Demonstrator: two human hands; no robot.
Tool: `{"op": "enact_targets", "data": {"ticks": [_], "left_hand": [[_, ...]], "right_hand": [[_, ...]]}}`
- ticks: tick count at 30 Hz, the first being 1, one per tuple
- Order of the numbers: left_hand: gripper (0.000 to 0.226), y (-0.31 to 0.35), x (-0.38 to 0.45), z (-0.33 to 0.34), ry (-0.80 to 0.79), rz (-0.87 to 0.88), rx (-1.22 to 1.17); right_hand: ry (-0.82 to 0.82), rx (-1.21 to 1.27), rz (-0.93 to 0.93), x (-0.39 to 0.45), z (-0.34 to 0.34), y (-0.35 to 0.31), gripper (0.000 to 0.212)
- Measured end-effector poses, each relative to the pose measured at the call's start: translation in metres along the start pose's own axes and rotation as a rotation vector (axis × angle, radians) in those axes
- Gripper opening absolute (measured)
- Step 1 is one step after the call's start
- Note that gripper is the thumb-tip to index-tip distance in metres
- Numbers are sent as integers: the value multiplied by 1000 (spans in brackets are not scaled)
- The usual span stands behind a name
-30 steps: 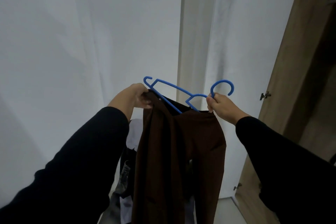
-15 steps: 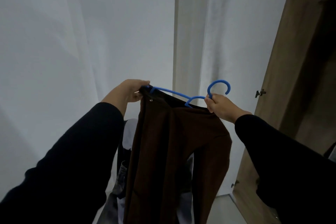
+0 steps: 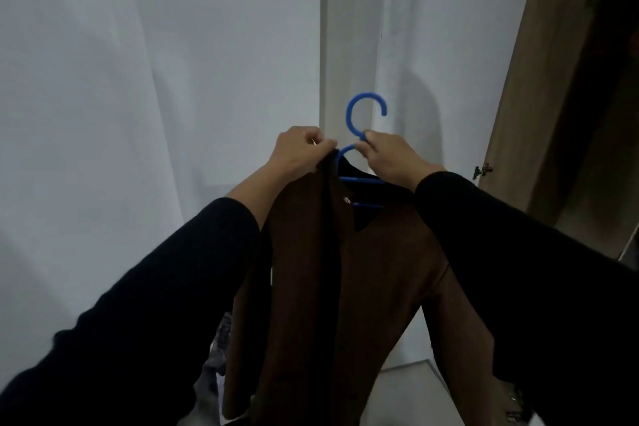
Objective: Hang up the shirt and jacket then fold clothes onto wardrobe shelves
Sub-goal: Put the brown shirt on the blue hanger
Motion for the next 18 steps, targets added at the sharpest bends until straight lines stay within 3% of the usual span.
{"op": "enact_targets", "data": {"ticks": [2, 4, 6, 9, 18], "left_hand": [[34, 1, 1, -4, 33, 53, 119], [43, 1, 2, 2, -73, 106, 268], [36, 1, 0, 13, -196, 144, 364], [21, 5, 1, 18, -145, 173, 314], [24, 1, 20, 33, -91, 135, 251]], "right_hand": [[60, 89, 36, -2, -11, 3, 21], [93, 117, 41, -3, -19, 6, 22], [140, 170, 46, -5, -26, 8, 22], [194, 217, 47, -7, -38, 13, 20], [217, -29, 222, -58, -66, 100, 25]]}}
Point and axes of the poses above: each hand's wrist, its own x-axis towards the middle knuckle, its own z-axis out of the palm, y = z × x, the point moved 5 cm from there along x, towards the middle knuckle, and after that the axes turned 1 degree about -x, right-handed, at the moved point
